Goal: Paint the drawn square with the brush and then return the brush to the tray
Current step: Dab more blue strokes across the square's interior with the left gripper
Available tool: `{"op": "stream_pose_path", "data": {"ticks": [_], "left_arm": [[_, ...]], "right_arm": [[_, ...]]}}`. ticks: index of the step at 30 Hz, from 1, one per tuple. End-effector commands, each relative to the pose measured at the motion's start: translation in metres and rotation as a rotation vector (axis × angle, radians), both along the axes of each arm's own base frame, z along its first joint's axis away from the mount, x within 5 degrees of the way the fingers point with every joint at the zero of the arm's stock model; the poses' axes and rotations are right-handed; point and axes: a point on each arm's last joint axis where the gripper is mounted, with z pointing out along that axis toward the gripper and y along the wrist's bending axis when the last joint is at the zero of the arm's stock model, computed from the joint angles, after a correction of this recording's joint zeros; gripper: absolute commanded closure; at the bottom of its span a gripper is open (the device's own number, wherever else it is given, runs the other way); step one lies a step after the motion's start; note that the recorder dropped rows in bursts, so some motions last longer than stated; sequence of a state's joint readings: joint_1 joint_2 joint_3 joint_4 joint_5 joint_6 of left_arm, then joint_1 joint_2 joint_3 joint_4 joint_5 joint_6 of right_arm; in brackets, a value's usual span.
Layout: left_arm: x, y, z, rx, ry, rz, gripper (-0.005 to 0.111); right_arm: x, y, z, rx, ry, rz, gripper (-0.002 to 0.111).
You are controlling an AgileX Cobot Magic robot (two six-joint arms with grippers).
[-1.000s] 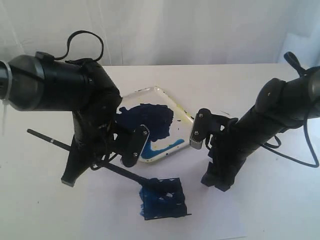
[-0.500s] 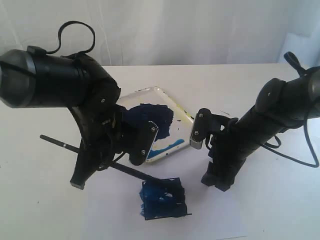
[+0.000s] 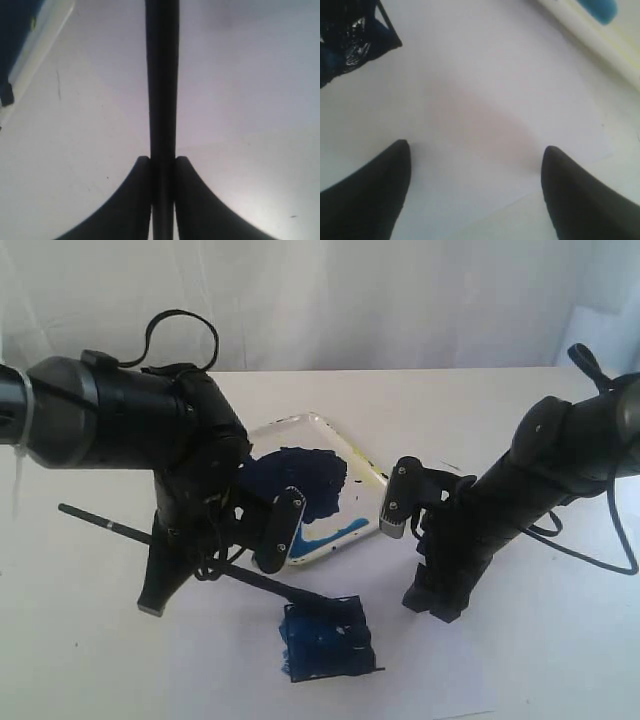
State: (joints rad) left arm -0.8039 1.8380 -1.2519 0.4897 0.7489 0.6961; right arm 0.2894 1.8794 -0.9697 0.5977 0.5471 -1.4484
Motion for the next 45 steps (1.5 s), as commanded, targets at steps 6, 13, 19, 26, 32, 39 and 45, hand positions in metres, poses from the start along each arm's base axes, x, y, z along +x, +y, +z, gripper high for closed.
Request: {"op": "stream_pose_path", "data": {"ticks": [6, 13, 19, 26, 32, 39, 45], "left_arm": [[-0.013, -0.006, 0.001, 0.015, 0.037, -0.037, 0.107], [-0.013, 0.001, 0.003, 0.105, 0.042, -0.076, 0.107], [-0.011, 0.006, 0.006, 0.175, 0.023, -0.103, 0.107], [-0.018, -0.007, 0.020, -0.046, 0.025, -0.122, 0.107], [-0.019, -0.005, 0.012, 0.013, 0.075, -0.139, 0.107], [-0.017, -0.004, -0.010, 0.087, 0.106, -0.139, 0.107], [-0.010, 0.003, -0.007, 0.155, 0.027, -0.081, 0.107]], "right_arm": [[0.000, -0.001, -0.004, -0.014, 0.003, -0.007, 0.040], [0.000, -0.001, -0.004, -0.015, 0.001, -0.008, 0.040], [0.000, -0.001, -0.004, -0.015, 0.001, -0.008, 0.040], [0.000, -0.001, -0.004, -0.015, -0.001, -0.009, 0.040], [0.000, -0.001, -0.004, -0.015, -0.001, -0.009, 0.040], [0.000, -0.001, -0.004, -0.014, 0.003, -0.007, 0.040], [0.000, -0.001, -0.004, -0.014, 0.003, -0.007, 0.040]]}}
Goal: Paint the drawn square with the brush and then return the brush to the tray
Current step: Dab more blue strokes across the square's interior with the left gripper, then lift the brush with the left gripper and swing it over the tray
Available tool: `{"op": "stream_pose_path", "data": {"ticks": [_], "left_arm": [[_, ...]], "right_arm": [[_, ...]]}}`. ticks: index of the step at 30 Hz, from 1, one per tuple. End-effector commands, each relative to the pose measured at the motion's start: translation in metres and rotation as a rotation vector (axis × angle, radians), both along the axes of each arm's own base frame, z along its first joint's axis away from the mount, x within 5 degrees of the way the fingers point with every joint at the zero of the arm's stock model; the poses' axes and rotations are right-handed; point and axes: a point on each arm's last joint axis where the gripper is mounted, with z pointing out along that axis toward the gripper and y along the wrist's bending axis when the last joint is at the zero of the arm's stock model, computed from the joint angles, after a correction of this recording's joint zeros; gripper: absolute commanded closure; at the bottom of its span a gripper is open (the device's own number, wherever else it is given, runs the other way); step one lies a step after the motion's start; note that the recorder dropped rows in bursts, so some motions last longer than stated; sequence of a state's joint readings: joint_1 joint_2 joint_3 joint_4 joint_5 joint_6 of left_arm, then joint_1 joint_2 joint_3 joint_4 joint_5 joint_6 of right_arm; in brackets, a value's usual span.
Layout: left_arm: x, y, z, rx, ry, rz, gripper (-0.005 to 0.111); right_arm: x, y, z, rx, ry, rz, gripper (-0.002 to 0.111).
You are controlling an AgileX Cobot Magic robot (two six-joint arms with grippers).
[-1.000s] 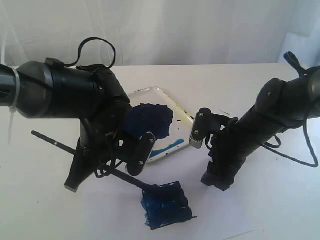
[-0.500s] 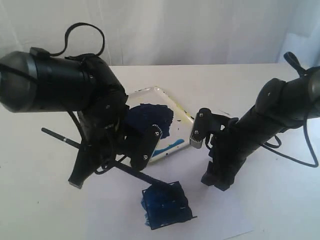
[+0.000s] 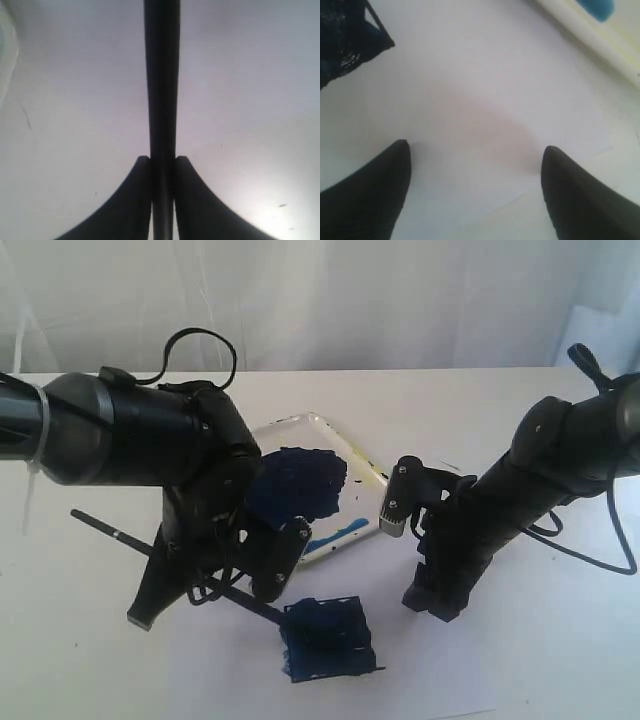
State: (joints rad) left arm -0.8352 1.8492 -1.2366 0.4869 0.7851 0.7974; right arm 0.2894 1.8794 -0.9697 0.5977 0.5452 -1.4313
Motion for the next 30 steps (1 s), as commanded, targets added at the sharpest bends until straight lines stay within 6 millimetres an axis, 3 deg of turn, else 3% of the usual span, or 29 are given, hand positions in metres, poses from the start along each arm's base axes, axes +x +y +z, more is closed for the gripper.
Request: {"op": "stream_pose_path", "data": {"ticks": [1, 17, 22, 30], "left_arm": [[0.001, 0.007, 0.001, 0.063, -0.037, 0.034, 0.107], [-0.006, 0.020, 0.053, -0.026, -0.147, 0.037, 0.107], [0.015, 0.044, 0.053, -0.036, -0.177, 0.169, 0.107], [0.054, 0.068, 0.054, -0.314, -0.263, 0.348, 0.107]], "right_arm": [[0.000, -0.001, -0.004, -0.017, -0.001, 0.009, 0.040], [0.000, -0.001, -0.004, -0.018, -0.006, 0.007, 0.040], [0.000, -0.001, -0.004, -0.018, -0.006, 0.007, 0.040], [0.000, -0.001, -0.004, -0.018, -0.006, 0.007, 0.040]]}}
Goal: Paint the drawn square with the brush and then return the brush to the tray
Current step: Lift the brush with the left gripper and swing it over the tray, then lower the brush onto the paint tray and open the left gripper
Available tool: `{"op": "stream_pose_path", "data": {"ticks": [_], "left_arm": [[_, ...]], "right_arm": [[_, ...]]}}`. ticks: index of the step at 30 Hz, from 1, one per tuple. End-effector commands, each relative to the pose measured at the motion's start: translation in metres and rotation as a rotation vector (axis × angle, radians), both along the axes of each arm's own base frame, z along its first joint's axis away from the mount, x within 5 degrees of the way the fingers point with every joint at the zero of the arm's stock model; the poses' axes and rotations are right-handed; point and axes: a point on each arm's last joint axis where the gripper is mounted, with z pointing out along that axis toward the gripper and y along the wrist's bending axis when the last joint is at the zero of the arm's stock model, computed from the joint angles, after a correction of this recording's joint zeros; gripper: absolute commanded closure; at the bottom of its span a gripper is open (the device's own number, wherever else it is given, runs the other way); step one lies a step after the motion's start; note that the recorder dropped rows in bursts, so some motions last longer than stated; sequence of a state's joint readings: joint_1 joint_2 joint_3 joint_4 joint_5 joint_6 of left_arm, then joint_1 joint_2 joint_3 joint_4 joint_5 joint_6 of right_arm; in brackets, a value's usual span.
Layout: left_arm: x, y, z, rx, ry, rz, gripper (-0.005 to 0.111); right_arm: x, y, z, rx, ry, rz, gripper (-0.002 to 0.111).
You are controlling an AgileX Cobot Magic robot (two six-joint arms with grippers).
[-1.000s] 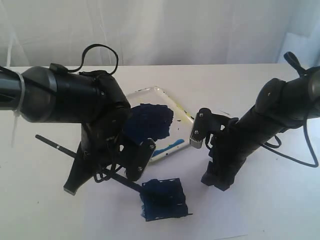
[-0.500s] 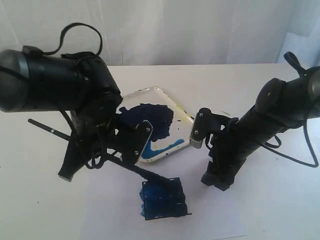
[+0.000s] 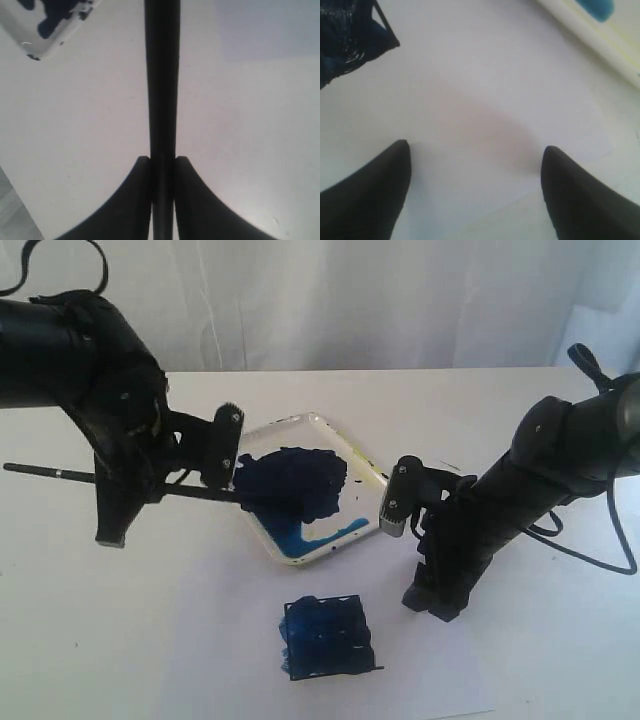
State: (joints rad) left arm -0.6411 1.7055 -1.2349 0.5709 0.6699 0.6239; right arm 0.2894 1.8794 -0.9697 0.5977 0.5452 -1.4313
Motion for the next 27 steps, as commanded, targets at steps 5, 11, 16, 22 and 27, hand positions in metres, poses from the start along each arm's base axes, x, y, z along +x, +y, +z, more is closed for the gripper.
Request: {"op": "stream_pose_path", "data": {"ticks": [5, 11, 16, 22, 27], "left_arm": [[0.036, 0.025, 0.005, -0.152, -0.048, 0.166, 0.107], [0.065, 0.013, -0.004, -0.137, -0.041, 0.177, 0.107], [0.091, 0.002, -0.014, -0.064, 0.017, 0.207, 0.107], [0.109, -0.017, -0.033, -0.088, 0.109, 0.146, 0.107], [0.123, -0.027, -0.046, -0.108, 0.122, 0.117, 0.107]], "right_arm": [[0.001, -0.001, -0.004, -0.018, -0.009, 0.006, 0.040], [0.002, -0.001, -0.004, -0.020, -0.020, 0.001, 0.040], [0.002, -0.001, -0.004, -0.020, -0.020, 0.001, 0.040], [0.002, -0.002, -0.004, -0.021, -0.024, 0.000, 0.040], [0.002, -0.002, -0.004, -0.021, -0.024, 0.000, 0.040]]}}
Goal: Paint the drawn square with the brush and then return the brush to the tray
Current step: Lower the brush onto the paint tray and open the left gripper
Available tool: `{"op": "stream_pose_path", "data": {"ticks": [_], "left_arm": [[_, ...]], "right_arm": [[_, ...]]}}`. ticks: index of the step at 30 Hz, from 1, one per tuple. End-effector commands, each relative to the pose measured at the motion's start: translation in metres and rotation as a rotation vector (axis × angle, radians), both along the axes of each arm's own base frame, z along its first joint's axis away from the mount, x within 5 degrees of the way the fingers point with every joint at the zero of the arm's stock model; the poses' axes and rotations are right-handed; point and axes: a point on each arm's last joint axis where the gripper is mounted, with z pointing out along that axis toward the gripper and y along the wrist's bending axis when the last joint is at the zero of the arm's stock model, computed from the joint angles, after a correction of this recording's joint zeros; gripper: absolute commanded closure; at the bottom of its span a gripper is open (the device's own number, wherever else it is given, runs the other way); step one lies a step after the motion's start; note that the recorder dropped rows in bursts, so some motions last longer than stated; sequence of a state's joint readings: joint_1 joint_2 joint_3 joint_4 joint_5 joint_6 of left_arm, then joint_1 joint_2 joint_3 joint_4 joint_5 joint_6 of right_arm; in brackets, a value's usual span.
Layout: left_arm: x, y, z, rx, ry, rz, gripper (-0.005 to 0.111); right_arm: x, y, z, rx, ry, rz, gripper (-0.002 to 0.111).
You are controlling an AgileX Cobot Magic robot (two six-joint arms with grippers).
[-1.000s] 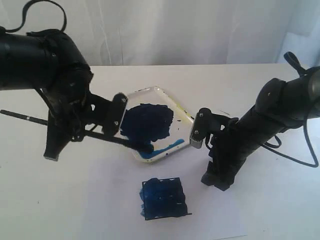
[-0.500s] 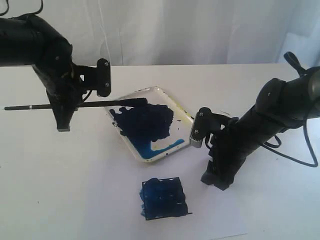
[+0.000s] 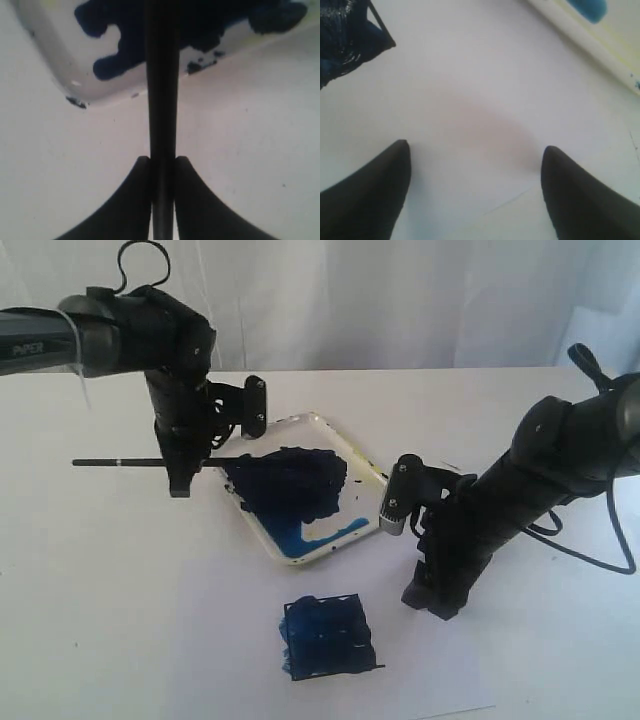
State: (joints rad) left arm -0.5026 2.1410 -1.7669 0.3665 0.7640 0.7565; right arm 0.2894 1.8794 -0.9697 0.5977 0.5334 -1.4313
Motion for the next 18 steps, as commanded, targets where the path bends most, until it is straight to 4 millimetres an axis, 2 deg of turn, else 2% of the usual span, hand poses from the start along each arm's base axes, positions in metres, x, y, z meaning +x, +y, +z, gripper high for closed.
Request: {"op": "stream_pose_path", "data": {"ticks": [1, 11, 18], "left_arm": [[0.009, -0.006, -0.010, -0.013, 0.021, -0.010, 0.107], [0.016, -0.009, -0.039, 0.021, 0.053, -0.020, 0.107], [0.020, -0.011, -0.047, 0.013, 0.029, -0.035, 0.107]], "right_arm": [[0.001, -0.001, -0.004, -0.019, -0.014, 0.004, 0.040], [0.001, -0.001, -0.005, -0.019, -0.010, 0.005, 0.040], [0.001, -0.001, -0.015, -0.027, 0.019, -0.001, 0.040]]}}
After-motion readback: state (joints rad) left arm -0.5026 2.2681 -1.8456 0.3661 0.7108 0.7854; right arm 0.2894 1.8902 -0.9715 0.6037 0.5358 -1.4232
